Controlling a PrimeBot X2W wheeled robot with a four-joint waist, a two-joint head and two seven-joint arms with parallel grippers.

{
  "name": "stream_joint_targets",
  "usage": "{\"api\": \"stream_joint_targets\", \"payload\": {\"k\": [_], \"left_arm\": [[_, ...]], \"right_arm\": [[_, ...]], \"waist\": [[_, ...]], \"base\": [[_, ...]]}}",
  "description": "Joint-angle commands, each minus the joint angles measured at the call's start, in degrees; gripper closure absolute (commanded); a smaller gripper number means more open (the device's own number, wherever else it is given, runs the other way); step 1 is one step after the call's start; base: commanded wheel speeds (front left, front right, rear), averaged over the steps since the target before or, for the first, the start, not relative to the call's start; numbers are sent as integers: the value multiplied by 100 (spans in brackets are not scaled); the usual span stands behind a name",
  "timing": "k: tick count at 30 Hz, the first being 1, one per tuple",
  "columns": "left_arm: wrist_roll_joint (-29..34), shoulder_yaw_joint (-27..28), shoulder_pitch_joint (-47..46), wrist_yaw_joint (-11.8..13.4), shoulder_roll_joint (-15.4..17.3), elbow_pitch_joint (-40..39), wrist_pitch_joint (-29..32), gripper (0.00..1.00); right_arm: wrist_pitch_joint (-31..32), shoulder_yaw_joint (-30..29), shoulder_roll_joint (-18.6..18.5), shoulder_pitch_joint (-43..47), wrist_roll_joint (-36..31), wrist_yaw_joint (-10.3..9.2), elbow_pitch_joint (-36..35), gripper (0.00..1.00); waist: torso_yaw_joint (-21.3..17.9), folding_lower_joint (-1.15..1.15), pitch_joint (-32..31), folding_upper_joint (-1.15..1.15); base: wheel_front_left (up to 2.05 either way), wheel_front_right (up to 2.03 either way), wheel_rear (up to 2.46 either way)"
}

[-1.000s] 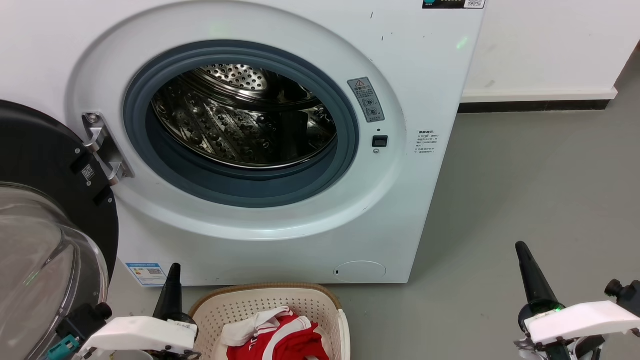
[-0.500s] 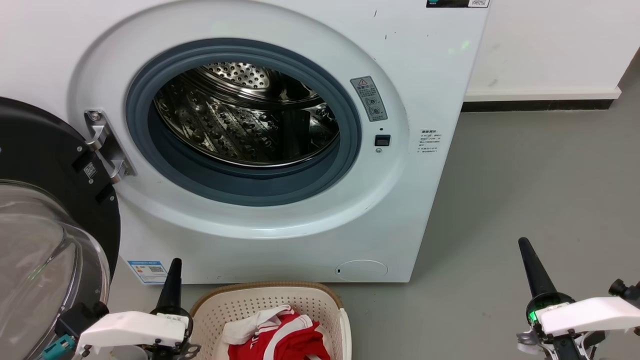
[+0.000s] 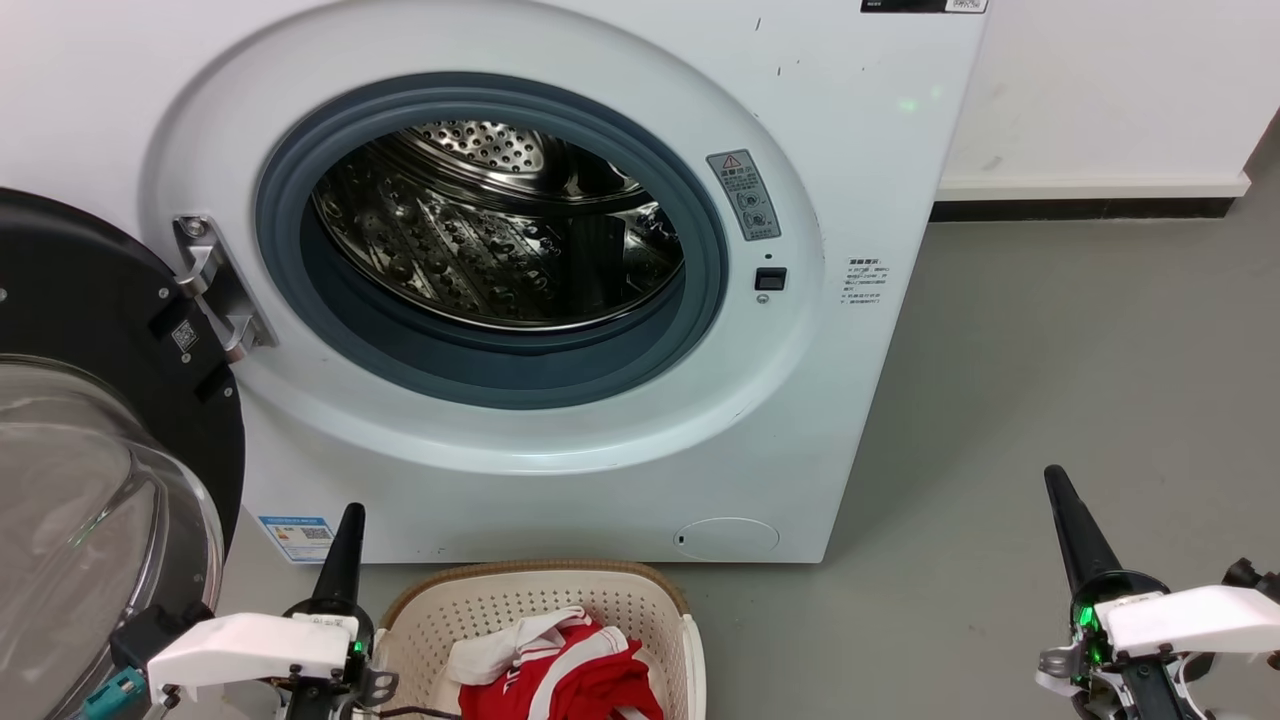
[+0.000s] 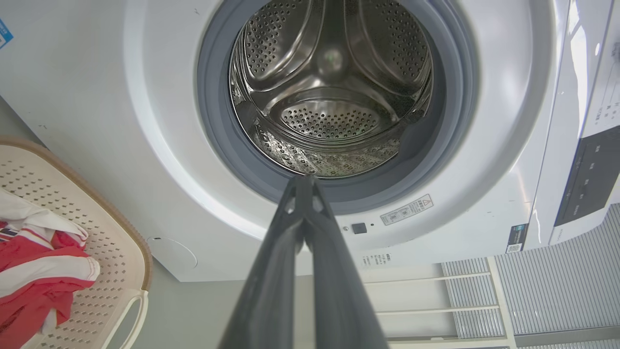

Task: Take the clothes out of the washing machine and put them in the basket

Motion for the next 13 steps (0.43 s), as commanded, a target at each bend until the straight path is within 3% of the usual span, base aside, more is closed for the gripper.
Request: {"api": "stream_joint_targets", "payload": {"k": [1, 13], "left_arm": [[-124, 34, -133, -48, 2, -18, 27, 100], [-721, 82, -210, -107, -10, 47, 163, 100]], "right_arm": [[32, -20, -24, -125, 129, 1, -2, 100], [129, -84, -10, -218, 720, 1, 113, 100]], "waist": [[3, 0, 2, 0], [31, 0, 22, 0]], "base": [[0, 0, 0], [0, 0, 0]]}}
